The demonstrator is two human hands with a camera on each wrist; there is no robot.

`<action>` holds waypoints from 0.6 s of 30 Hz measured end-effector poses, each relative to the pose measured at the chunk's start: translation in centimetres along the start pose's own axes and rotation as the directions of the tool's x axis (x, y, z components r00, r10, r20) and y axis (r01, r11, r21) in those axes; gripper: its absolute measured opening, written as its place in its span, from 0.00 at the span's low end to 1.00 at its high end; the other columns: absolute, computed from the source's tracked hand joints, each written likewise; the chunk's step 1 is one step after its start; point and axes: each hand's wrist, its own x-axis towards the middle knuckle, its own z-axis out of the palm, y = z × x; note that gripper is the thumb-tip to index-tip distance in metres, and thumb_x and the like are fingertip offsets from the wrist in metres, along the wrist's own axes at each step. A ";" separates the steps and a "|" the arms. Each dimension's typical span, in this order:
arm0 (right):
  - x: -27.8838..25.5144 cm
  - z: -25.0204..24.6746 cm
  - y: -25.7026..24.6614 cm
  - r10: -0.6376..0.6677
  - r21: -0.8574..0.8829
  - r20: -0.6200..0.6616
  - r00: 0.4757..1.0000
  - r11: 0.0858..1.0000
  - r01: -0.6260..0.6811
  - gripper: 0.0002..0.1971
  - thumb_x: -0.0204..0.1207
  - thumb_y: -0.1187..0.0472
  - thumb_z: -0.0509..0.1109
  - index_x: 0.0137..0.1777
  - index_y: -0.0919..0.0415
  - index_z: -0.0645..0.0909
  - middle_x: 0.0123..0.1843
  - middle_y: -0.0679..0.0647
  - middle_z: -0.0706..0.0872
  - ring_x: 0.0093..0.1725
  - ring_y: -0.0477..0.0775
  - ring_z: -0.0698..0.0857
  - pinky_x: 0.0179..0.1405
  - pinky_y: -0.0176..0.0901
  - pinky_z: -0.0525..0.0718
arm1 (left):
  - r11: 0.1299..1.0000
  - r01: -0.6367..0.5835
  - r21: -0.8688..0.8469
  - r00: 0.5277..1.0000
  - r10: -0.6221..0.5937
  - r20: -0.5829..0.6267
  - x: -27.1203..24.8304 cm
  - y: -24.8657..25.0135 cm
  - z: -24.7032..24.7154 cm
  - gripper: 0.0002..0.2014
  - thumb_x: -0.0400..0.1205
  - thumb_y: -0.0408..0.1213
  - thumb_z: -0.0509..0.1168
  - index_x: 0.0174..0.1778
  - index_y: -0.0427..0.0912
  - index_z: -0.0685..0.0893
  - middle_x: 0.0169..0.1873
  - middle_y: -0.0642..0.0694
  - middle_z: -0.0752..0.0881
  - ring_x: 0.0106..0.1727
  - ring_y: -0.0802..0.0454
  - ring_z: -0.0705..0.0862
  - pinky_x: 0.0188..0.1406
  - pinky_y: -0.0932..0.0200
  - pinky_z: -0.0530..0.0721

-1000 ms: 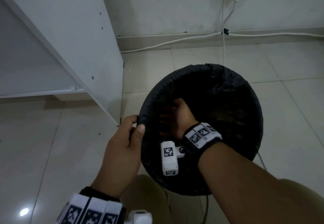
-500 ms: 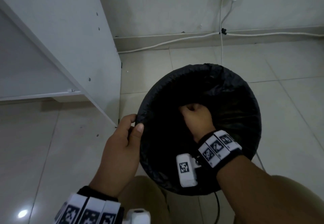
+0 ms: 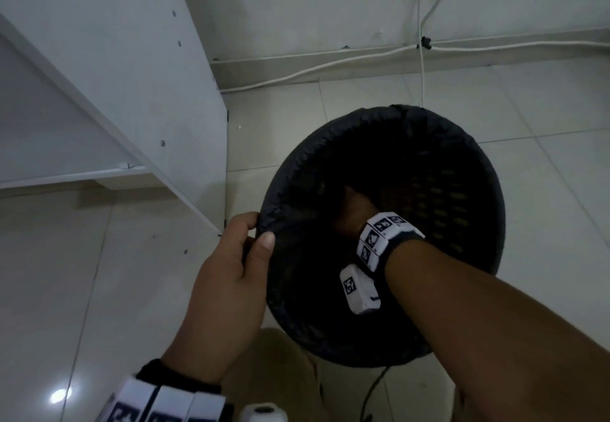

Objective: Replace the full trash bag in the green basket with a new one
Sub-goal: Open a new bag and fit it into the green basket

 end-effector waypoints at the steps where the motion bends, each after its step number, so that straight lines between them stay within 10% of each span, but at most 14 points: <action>1: -0.6 -0.2 -0.1 -0.022 0.031 -0.080 0.997 0.999 0.025 0.28 0.83 0.54 0.66 0.80 0.63 0.68 0.77 0.61 0.77 0.74 0.60 0.77 0.70 0.39 0.71 | 1.000 0.000 0.006 1.000 0.000 -0.006 0.3 0.0 -0.2 0.14 0.86 0.52 0.55 0.64 0.58 0.80 0.47 0.65 0.88 0.48 0.67 0.88 0.42 0.69 0.86; 5: -3.0 -0.8 -0.6 0.152 0.530 -0.351 0.924 0.846 0.063 0.20 0.78 0.58 0.71 0.68 0.65 0.80 0.58 0.58 0.87 0.61 0.58 0.85 0.52 0.29 0.72 | 1.000 0.002 0.021 1.000 -0.002 -0.011 0.7 0.0 -0.4 0.14 0.86 0.54 0.55 0.64 0.60 0.80 0.46 0.62 0.88 0.47 0.65 0.88 0.43 0.66 0.86; 11: -1.7 0.0 -4.4 0.182 0.818 0.046 0.982 0.557 -0.142 0.24 0.85 0.51 0.57 0.71 0.67 0.78 0.68 0.62 0.84 0.68 0.63 0.82 0.69 0.49 0.78 | 0.999 -0.010 0.034 1.000 0.010 0.015 -0.4 0.3 0.2 0.11 0.87 0.49 0.56 0.62 0.60 0.79 0.44 0.65 0.88 0.46 0.67 0.88 0.38 0.74 0.82; 18: -4.1 -2.4 -5.1 0.040 0.520 -0.032 0.999 0.854 -0.018 0.20 0.89 0.64 0.52 0.77 0.69 0.71 0.77 0.65 0.76 0.75 0.62 0.76 0.70 0.42 0.66 | 1.000 -0.010 0.022 1.000 0.010 -0.024 -0.1 0.0 0.0 0.13 0.88 0.50 0.55 0.65 0.56 0.80 0.46 0.63 0.88 0.47 0.65 0.88 0.41 0.67 0.86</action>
